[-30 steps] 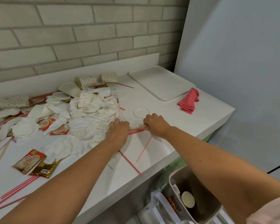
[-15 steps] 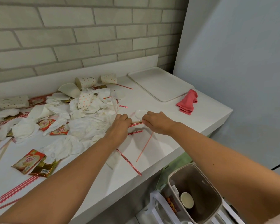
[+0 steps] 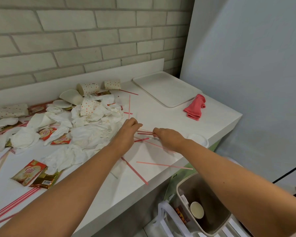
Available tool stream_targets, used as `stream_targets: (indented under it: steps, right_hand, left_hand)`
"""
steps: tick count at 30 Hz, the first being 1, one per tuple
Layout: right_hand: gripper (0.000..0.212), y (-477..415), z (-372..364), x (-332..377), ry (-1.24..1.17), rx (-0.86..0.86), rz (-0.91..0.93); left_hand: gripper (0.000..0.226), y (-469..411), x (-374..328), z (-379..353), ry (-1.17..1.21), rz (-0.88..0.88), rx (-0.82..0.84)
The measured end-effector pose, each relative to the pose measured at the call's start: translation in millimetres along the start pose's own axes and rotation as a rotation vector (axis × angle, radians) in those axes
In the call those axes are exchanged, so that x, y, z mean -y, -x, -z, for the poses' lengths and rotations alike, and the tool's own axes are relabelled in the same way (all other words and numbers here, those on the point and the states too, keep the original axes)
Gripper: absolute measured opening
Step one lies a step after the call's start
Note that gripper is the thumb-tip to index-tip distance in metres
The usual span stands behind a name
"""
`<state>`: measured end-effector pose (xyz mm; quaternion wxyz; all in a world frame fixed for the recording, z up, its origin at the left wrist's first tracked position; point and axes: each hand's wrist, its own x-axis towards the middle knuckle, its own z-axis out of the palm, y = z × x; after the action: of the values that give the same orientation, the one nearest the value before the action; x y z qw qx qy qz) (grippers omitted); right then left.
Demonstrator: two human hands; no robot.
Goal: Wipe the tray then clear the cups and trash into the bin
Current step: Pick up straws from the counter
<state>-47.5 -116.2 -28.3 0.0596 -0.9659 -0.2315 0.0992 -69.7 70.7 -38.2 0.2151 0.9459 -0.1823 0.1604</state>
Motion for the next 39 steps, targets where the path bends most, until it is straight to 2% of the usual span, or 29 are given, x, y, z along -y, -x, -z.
stream_targets:
  steps: [3, 6, 9, 12, 14, 17, 21, 24, 31, 35, 39]
  right_hand:
    - [0.027, 1.6, -3.2, -9.3, -0.198, -0.062, -0.114]
    - [0.023, 0.8, 4.7, -8.9, -0.652, -0.144, -0.197]
    - [0.016, 3.5, 17.6, -0.2, -1.178, -0.168, -0.241]
    - [0.031, 9.4, 28.3, 4.4, -1.374, -0.153, -0.193]
    - [0.034, 14.5, 34.0, 3.5, -1.374, -0.141, -0.176]
    - [0.021, 23.0, 37.6, -2.9, -1.328, -0.146, -0.21]
    - [0.026, 37.1, 41.3, -21.8, -1.311, -0.278, -0.274]
    - [0.026, 55.4, 45.6, -41.2, -1.306, -0.343, -0.329]
    - [0.022, 98.0, 25.6, -65.1, -0.885, -0.17, -0.376]
    - [0.042, 103.4, -9.0, -70.9, -0.642, -0.051, -0.38]
    - [0.042, 109.4, -32.7, -67.5, -0.674, 0.007, -0.339]
  left_hand:
    - [0.054, 1.9, -3.0, 2.4, 0.04, 0.018, -0.106]
    - [0.042, 0.4, -16.4, 4.0, 0.101, 0.015, -0.152]
    - [0.032, -0.2, -39.5, 2.4, 0.145, -0.052, -0.108]
    - [0.028, 0.5, -62.2, -5.6, 0.172, -0.203, -0.033]
    - [0.026, 2.5, -72.7, -14.1, 0.193, -0.274, 0.017]
    - [0.024, 5.3, -84.2, -24.1, 0.164, -0.322, 0.068]
    - [0.016, 10.3, -90.9, -29.2, 0.073, -0.437, -0.009]
    - [0.016, 10.9, -82.6, -29.0, 0.063, -0.348, 0.066]
    - [0.034, -10.0, -58.5, -37.7, -0.204, -0.025, 0.397]
    - [0.023, -17.5, -63.9, -40.6, -0.17, 0.039, 0.434]
    - [0.015, -19.8, -68.8, -38.1, -0.234, 0.008, 0.501]
